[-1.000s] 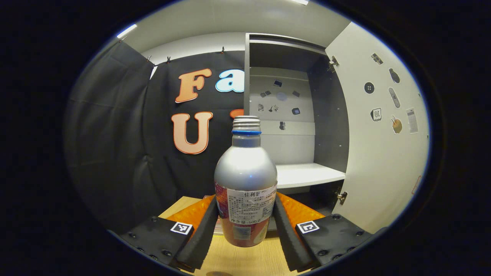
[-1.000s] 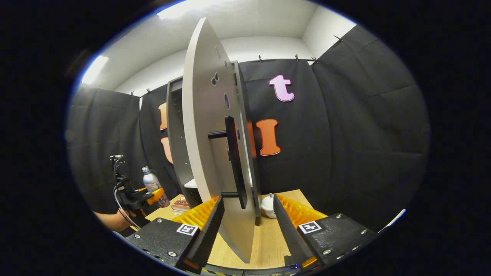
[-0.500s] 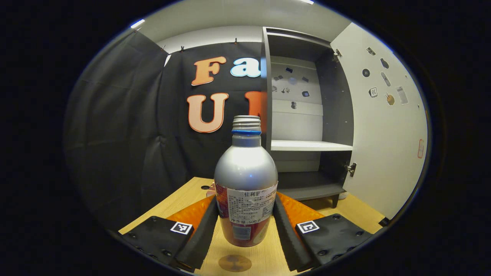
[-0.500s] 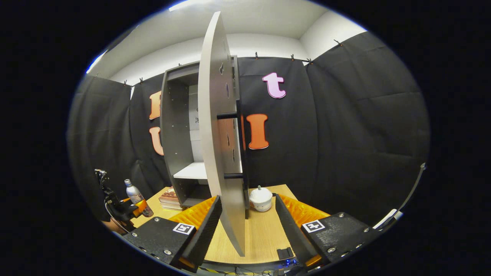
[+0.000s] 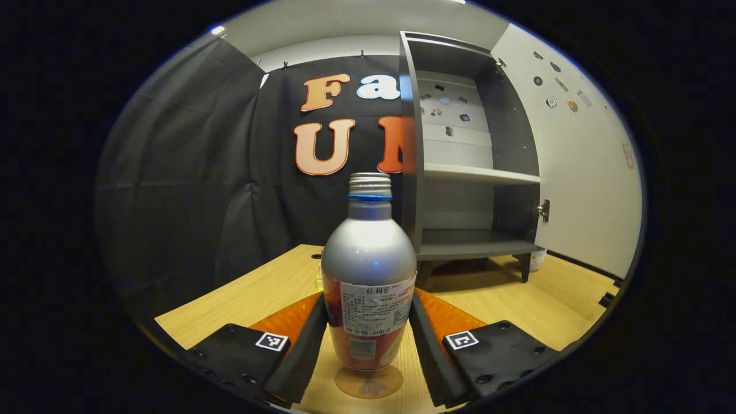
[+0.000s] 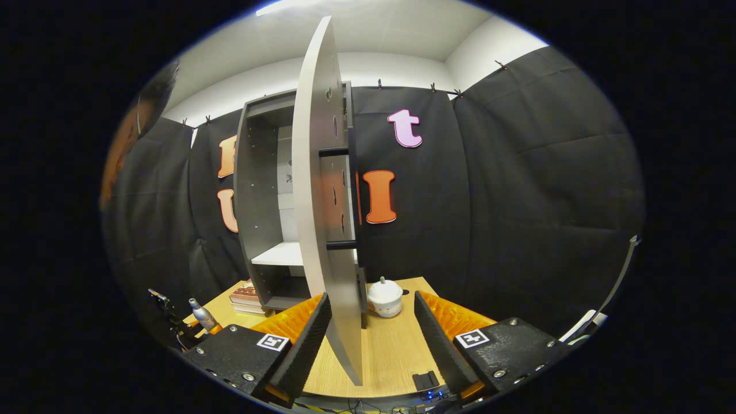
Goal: Open the cabinet door with the right hand, grasp the bottle in the cabinet with the left hand and place it on the coaster, then close the cabinet door with the right hand.
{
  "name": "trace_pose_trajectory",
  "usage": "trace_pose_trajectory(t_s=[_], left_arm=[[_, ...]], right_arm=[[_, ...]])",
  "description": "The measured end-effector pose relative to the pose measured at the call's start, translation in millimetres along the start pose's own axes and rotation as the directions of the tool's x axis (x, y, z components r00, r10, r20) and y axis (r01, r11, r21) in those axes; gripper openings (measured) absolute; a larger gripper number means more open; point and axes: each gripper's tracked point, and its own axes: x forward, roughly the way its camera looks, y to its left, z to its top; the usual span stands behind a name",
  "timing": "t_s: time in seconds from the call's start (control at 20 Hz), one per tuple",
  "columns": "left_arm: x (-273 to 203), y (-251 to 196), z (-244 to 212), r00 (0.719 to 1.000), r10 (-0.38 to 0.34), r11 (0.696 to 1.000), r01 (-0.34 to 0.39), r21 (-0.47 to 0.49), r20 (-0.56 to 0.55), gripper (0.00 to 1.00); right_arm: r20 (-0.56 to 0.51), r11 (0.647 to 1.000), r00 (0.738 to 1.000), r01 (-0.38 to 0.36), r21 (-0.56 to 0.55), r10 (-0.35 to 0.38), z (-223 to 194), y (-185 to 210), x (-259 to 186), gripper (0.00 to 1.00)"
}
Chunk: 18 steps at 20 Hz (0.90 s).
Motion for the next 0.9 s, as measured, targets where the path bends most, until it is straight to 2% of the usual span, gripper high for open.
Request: trace_pose_trajectory(t_s=[0.2,0.4,0.7,0.9], left_arm=[[3,-4,-35,1.000,0.001,1.000,-0.001,-0.010,-0.031,0.86],[6,-3,-48,0.999,0.015,1.000,-0.015,-0.011,-0.044,0.84],[0,-4,-52,0.999,0.038,0.999,-0.038,0.013,-0.029,0.84],[-4,0,-44,0.995,0.075,0.997,-0.073,0.023,-0.060,0.88]], right_arm=[[0.025,0.999,1.000,-0.010,-0.050,0.011,8,1,-1,0.90],[0.037,0.996,0.999,-0.030,-0.078,0.033,13,1,0,0.91],[0.067,0.999,0.997,-0.020,-0.047,0.023,17,-3,-3,0.91],[0.087,1.000,0.996,0.000,-0.012,0.001,22,-7,-4,0.91]])
